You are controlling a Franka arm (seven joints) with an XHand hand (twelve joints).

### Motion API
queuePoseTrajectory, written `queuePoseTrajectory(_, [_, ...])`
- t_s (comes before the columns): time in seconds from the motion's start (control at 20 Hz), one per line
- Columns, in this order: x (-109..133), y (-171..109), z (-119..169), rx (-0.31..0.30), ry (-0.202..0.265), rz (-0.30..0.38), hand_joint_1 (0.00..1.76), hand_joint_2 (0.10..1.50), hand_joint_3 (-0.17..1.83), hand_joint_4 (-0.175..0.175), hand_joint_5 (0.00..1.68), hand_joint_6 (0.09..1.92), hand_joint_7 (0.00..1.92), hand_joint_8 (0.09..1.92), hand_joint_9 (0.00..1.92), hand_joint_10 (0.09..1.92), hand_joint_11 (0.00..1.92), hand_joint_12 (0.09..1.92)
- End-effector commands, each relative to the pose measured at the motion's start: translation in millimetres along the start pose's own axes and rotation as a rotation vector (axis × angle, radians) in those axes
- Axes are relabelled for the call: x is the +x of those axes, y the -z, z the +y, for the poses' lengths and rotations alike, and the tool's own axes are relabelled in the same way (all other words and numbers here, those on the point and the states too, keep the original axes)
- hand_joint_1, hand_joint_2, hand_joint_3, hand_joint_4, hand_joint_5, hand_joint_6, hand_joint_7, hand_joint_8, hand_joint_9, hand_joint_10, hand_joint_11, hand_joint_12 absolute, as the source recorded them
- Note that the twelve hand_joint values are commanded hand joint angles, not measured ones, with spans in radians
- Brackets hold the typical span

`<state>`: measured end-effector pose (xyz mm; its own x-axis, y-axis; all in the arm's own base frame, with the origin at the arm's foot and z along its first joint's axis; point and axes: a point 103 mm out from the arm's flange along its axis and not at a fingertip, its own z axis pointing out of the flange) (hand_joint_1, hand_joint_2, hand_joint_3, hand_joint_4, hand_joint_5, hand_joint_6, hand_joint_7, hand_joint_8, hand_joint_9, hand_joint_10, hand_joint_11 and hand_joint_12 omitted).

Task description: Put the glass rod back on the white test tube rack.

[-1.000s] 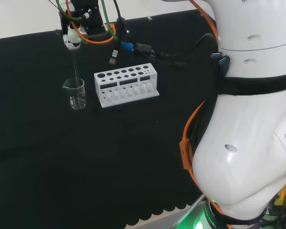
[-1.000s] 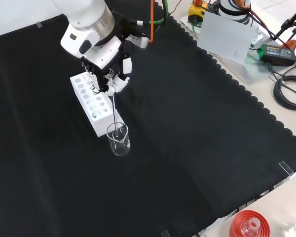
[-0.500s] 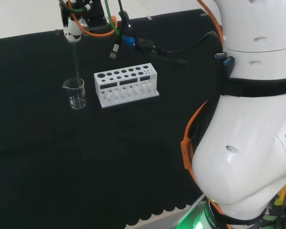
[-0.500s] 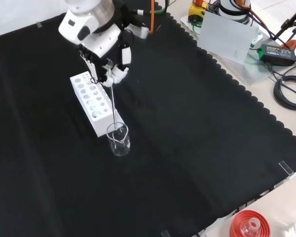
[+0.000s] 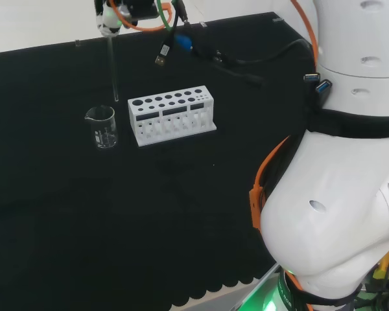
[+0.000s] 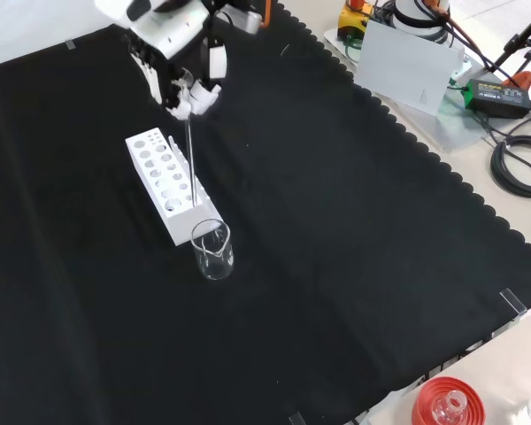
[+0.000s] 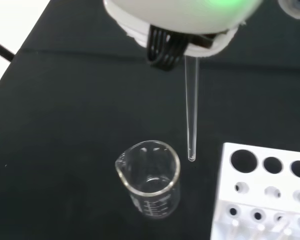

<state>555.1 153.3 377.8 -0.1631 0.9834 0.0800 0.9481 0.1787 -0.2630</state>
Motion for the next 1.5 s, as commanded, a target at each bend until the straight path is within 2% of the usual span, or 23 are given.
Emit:
queuePoseTrajectory(0.05, [-27.2, 8.9, -10.5, -0.008, -0.037, 0.004, 1.33, 0.63, 0.69, -0.175, 1.20, 0.59, 1.44, 0.61, 1.82, 0.17, 1.60, 0.58])
queuePoseTrajectory(0.65, [-99.0, 10.2, -27.5, -0.004, -0.129, 0.021, 1.33, 0.63, 0.69, -0.175, 1.20, 0.59, 1.43, 0.61, 1.83, 0.17, 1.60, 0.58])
queuePoseTrajectory(1.5, [-140.6, -12.4, -35.7, 0.023, -0.178, 0.039, 1.33, 0.63, 0.69, -0.175, 1.20, 0.59, 1.43, 0.61, 1.83, 0.17, 1.60, 0.58])
